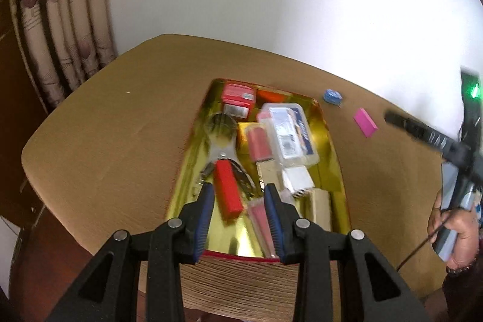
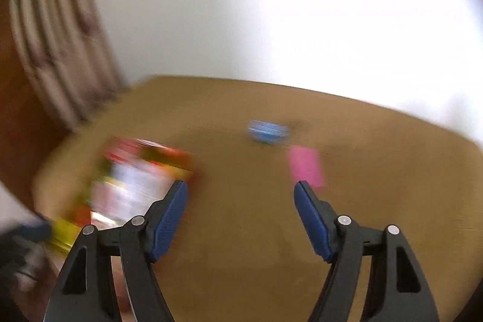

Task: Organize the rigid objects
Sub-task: 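Reach the left tool to the blue keychain tin and grasp it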

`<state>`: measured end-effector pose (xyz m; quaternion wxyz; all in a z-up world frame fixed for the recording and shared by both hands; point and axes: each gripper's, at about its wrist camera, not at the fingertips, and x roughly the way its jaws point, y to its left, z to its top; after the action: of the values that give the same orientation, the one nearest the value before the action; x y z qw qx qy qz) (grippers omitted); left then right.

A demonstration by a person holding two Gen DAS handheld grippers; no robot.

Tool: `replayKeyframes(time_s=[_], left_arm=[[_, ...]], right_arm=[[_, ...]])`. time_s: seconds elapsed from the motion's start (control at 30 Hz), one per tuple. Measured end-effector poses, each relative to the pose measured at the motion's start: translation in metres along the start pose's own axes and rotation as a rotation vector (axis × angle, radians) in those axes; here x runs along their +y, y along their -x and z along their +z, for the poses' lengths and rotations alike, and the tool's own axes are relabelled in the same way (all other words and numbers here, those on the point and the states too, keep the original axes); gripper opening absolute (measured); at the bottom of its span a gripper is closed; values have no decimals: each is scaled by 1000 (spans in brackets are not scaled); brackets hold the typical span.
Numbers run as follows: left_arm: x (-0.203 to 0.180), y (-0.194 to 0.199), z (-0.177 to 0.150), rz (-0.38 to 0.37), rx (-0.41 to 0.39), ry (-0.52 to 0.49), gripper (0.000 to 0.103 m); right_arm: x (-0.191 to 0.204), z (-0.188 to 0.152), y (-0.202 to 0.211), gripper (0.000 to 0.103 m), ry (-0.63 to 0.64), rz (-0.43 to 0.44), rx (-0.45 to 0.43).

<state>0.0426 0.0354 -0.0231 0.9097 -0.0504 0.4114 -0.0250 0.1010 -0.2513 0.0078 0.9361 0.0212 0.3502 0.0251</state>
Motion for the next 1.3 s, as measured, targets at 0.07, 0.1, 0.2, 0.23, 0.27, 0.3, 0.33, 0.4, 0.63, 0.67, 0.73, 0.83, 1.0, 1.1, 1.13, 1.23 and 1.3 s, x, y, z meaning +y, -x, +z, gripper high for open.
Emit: replayKeyframes(time_s=[0.07, 0.1, 0.2, 0.23, 0.27, 0.3, 0.33, 0.4, 0.63, 0.67, 0.73, 0.83, 1.0, 1.1, 1.13, 1.23, 1.3], left_arm=[[-9, -2, -1, -9, 7, -24, 34], [-18, -2, -2, -22, 16, -48, 34], [-36, 0, -2, -55, 17, -91, 34], [-44, 0, -1, -61, 20, -104, 34], [-54, 1, 2, -78, 24, -122, 34], [-61, 1, 6, -96, 25, -131, 34], [-70, 2, 10, -114, 27, -143, 34], [-89, 1, 24, -155, 32, -170, 34], [-151, -22, 77, -352, 88, -217, 34], [-159, -28, 85, -355, 100, -221, 34], [-177, -45, 102, -347, 136, -261, 35], [-202, -79, 128, -232, 178, -333, 35], [-211, -137, 162, -143, 278, -269, 35], [-219, -167, 178, -102, 294, -218, 35], [-223, -176, 182, -76, 300, -221, 35], [-233, -203, 188, -17, 302, -230, 36], [-237, -226, 191, 13, 341, -228, 36]], right_arm=[[-33, -21, -4, 71, 13, -119, 15], [-48, -29, -6, 71, 8, -155, 27], [-85, -42, -8, 71, -58, -184, 41], [-94, -46, -8, 71, -67, -190, 43], [-101, -48, -9, 71, -71, -205, 42], [-106, -50, -10, 71, -73, -216, 37], [-110, -53, -10, 71, -74, -216, 32], [-114, -59, -10, 74, -86, -204, 19], [-129, -70, 1, 83, -152, -97, -34], [-130, -71, 2, 83, -157, -82, -40], [-129, -70, 6, 85, -161, -51, -55], [-128, -69, 5, 86, -164, -20, -83], [-125, -67, 10, 88, -168, 31, -119], [-125, -64, 4, 88, -176, 50, -123], [-124, -64, 1, 89, -179, 57, -123], [-124, -65, 1, 89, -182, 75, -123], [-125, -66, 3, 89, -183, 84, -127]])
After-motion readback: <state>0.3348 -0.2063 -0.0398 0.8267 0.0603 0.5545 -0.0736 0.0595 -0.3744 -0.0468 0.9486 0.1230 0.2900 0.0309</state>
